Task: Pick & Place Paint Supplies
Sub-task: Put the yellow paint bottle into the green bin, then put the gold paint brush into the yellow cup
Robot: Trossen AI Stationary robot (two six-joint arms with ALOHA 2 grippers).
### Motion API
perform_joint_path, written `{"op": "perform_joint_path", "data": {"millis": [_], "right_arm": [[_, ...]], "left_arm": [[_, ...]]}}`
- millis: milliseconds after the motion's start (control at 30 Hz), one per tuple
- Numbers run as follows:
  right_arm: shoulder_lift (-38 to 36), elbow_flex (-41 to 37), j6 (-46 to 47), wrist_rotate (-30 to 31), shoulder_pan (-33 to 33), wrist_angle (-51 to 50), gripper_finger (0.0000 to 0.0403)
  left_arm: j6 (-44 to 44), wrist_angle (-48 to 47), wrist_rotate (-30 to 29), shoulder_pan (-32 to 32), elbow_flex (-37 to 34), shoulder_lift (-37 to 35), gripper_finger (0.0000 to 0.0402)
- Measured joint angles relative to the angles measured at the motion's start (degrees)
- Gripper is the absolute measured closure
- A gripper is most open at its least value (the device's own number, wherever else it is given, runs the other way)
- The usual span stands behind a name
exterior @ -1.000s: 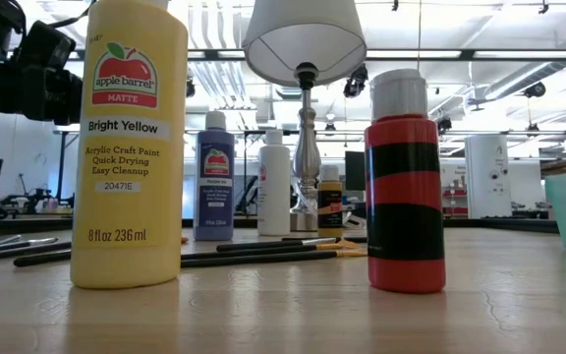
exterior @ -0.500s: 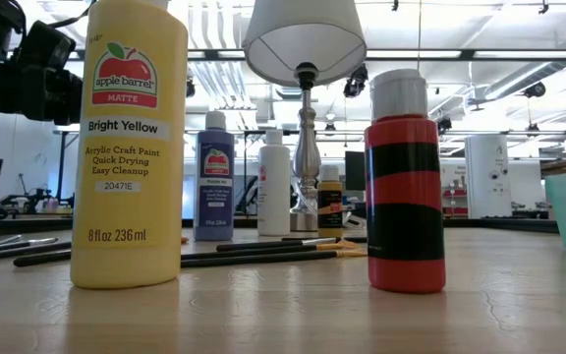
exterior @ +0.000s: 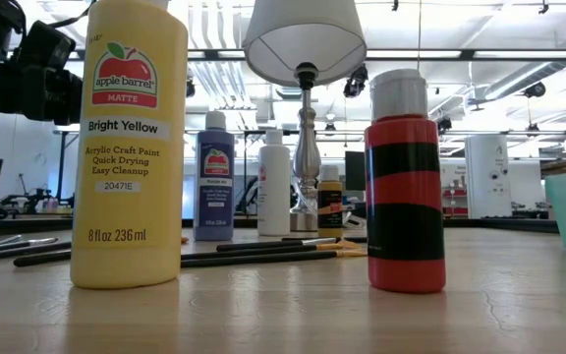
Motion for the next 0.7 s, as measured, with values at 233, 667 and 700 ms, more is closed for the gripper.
{"op": "perform_joint_path", "data": {"millis": [233,667,700], "right_arm": [[-3.44,-0.26,-1.23,0.63,0.00,-0.30,0.0217],[-13.25,-0.26,-8.95,13.03,-0.02,-0.61,0.0252],[-14.13,-0.26,-10.41,16.19,-0.04,-0.63,0.0256]], "left_arm": [[-0.01,-0.02,0.00,-0.04,0.00,0.00,0.0389],[0.00,-0.01,-0.01,-0.04,0.00,0.00,0.0389],[-0.02,0.00,-0.01,-0.04,0.00,0.00,0.0389]]}}
